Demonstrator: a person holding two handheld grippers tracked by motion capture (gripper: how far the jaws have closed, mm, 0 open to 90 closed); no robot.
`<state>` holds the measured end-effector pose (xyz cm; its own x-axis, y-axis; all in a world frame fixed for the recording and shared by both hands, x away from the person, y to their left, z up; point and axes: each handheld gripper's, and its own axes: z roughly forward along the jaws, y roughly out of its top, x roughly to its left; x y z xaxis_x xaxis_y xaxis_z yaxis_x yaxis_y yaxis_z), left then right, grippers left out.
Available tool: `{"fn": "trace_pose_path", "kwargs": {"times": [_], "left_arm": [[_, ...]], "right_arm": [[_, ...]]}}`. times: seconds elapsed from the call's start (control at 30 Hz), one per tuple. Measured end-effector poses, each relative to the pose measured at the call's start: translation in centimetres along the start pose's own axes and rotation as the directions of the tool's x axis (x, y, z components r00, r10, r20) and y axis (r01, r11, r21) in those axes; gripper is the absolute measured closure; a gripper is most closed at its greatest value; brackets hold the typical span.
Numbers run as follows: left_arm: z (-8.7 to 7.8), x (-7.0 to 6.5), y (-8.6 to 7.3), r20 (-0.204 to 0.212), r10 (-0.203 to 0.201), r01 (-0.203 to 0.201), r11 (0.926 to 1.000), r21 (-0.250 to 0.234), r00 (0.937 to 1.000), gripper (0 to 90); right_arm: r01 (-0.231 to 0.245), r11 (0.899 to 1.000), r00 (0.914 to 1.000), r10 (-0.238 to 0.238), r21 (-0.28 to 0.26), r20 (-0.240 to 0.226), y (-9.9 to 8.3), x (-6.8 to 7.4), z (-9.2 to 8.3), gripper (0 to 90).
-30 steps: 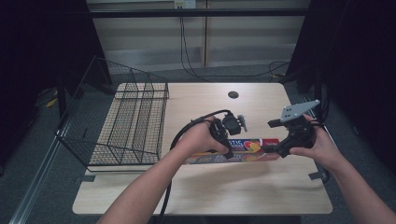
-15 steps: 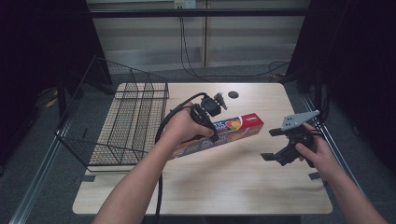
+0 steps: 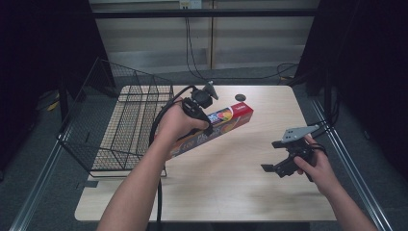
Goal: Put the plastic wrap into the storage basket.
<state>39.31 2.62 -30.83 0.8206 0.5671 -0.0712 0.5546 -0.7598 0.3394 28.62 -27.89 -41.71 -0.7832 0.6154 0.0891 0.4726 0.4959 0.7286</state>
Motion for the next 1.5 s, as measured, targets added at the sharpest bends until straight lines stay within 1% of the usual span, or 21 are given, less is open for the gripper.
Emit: {"fn": "trace_pose_path", "kwargs": {"times": [0.17,0.23,0.27,0.3,0.4,0.6,0.77,0.9,0.93,1.0,1.03,1.13,1.17,1.2,1.23,1.3,1.33,1.4,1.43,1.47,1.5], "left_arm": [[-0.7,0.8,0.0,-0.021,-0.062,0.062,0.9981,-0.006,0.9979,44.2],[-0.9,1.0,0.0,-0.029,-0.067,0.067,0.9977,-0.005,0.9973,44.2],[-1.3,1.3,0.0,-0.041,-0.094,0.094,0.9956,-0.004,0.9947,44.2],[-1.5,1.4,0.0,-0.053,-0.094,0.094,0.9955,-0.007,0.9941,44.2],[-2.1,1.7,-0.1,-0.07,-0.129,0.129,0.9916,-0.016,0.9891,44.1],[-3.4,2.7,-0.5,-0.09,-0.186,0.184,0.9825,-0.031,0.9784,44.1],[-4.4,3.4,-0.8,-0.128,-0.232,0.229,0.9727,-0.038,0.9644,44.1],[-5.1,3.8,-1.1,-0.131,-0.27,0.265,0.9627,-0.054,0.9539,44.1],[-5.2,4.0,-1.1,-0.133,-0.268,0.264,0.9634,-0.045,0.9543,44.0],[-5.5,4.2,-1.3,-0.131,-0.283,0.279,0.959,-0.048,0.9501,44.0],[-5.5,4.3,-1.3,-0.132,-0.298,0.293,0.9543,-0.057,0.9453,44.0],[-5.9,4.5,-1.5,-0.143,-0.312,0.308,0.9499,-0.053,0.9391,44.0],[-6.0,4.6,-1.6,-0.145,-0.322,0.317,0.9467,-0.058,0.9355,44.0],[-6.1,4.7,-1.7,-0.146,-0.321,0.316,0.9472,-0.056,0.9359,44.0],[-6.1,4.7,-1.8,-0.144,-0.333,0.327,0.9426,-0.067,0.9317,44.0],[-6.4,5.0,-2.0,-0.145,-0.345,0.338,0.9387,-0.067,0.9275,44.0],[-6.4,5.0,-2.1,-0.147,-0.355,0.348,0.9346,-0.073,0.923,44.0],[-6.6,5.3,-2.3,-0.156,-0.364,0.358,0.9312,-0.068,0.9181,44.0],[-6.7,5.4,-2.4,-0.162,-0.375,0.367,0.9271,-0.075,0.9128,44.0],[-6.7,5.4,-2.4,-0.162,-0.375,0.367,0.9271,-0.075,0.9128,44.0],[-6.9,5.6,-2.5,-0.168,-0.393,0.385,0.9193,-0.084,0.9039,44.0]], "right_arm": [[0.01,1.0,0.9999,-0.01,0.015,0.014,-0.3,0.2,0.3,2.2],[0.006,1.0,0.9998,-0.007,0.018,0.017,-0.4,0.3,0.4,2.3],[0.008,1.0,0.9998,-0.008,0.019,0.019,-0.5,0.3,0.5,2.4],[0.006,1.0,0.9997,-0.006,0.017,0.024,-0.6,0.3,0.6,2.3],[-0.013,1.0,0.9992,0.013,0.005,0.037,-0.8,0.1,0.8,2.4],[-0.026,1.0,0.9978,0.026,-0.008,0.06,-1.0,0.1,0.9,2.3],[-0.03,1.0,0.9981,0.03,-0.005,0.054,-1.1,0.1,0.8,2.3],[-0.034,0.999,0.9978,0.035,-0.011,0.057,-1.2,0.0,0.9,2.2],[-0.036,0.999,0.9976,0.036,-0.014,0.059,-1.3,-0.1,0.9,2.2],[-0.04,0.999,0.9973,0.041,-0.017,0.061,-1.3,-0.1,0.8,2.2],[-0.042,0.999,0.9973,0.043,-0.02,0.059,-1.3,-0.2,0.8,2.2],[-0.04,0.999,0.9973,0.041,-0.023,0.06,-1.3,-0.2,0.7,2.2],[-0.04,0.999,0.9977,0.041,-0.023,0.054,-1.3,-0.2,0.7,2.1],[-0.044,0.999,0.9974,0.045,-0.023,0.056,-1.3,-0.2,0.7,2.1],[-0.043,0.999,0.9971,0.045,-0.022,0.062,-1.3,-0.2,0.6,2.1],[-0.045,0.999,0.9973,0.046,-0.024,0.056,-1.3,-0.2,0.7,2.1],[-0.045,0.999,0.9972,0.046,-0.021,0.059,-1.3,-0.2,0.7,2.2],[-0.045,0.999,0.9976,0.046,-0.019,0.052,-1.3,-0.2,0.7,2.2],[-0.043,0.999,0.9978,0.044,-0.019,0.05,-1.3,-0.2,0.7,2.2],[-0.043,0.999,0.9978,0.044,-0.019,0.05,-1.3,-0.2,0.7,2.2],[-0.042,0.999,0.998,0.043,-0.018,0.047,-1.3,-0.2,0.8,2.1]]}}
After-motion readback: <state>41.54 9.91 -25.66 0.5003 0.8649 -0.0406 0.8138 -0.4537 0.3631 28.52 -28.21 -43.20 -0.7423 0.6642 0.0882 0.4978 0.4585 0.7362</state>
